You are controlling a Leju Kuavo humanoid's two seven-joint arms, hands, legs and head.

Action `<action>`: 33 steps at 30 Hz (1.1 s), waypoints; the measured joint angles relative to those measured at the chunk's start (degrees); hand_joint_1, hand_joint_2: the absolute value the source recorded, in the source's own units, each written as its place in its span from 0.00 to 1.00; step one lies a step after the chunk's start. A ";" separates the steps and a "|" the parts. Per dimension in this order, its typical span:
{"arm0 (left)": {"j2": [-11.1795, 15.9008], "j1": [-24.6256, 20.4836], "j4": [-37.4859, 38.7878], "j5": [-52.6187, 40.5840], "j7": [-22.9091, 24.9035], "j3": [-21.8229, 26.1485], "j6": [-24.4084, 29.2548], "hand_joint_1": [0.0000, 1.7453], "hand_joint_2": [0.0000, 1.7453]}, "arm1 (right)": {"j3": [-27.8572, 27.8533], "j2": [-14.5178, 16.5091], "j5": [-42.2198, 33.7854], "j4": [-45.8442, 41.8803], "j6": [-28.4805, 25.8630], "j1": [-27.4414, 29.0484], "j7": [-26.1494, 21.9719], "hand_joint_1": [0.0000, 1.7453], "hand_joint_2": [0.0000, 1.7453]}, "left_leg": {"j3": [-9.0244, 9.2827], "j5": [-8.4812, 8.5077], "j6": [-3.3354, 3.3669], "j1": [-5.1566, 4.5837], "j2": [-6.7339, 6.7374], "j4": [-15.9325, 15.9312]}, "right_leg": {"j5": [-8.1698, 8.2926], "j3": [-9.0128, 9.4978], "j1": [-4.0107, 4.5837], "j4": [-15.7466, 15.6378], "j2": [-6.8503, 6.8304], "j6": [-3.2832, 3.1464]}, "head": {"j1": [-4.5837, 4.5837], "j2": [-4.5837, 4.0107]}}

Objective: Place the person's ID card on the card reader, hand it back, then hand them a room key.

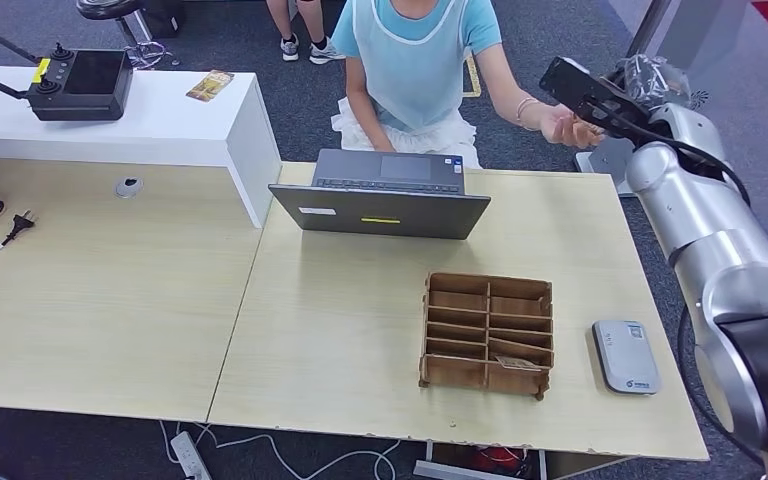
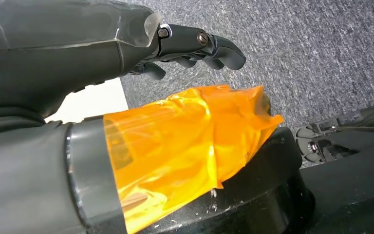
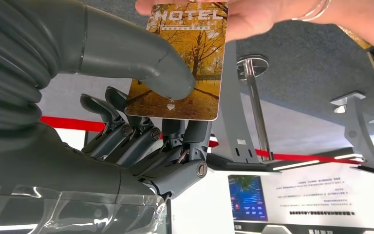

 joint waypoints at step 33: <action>0.06 0.06 0.00 -0.02 -0.38 -0.02 0.73 0.00 0.00 | -2.74 -0.02 0.55 -0.30 -1.31 1.50 -1.08 0.00 1.00 | 0.00 0.00 0.00 0.00 0.00 0.00 | 0.00 0.00 0.00 0.00 0.00 0.00 | 0.01 0.00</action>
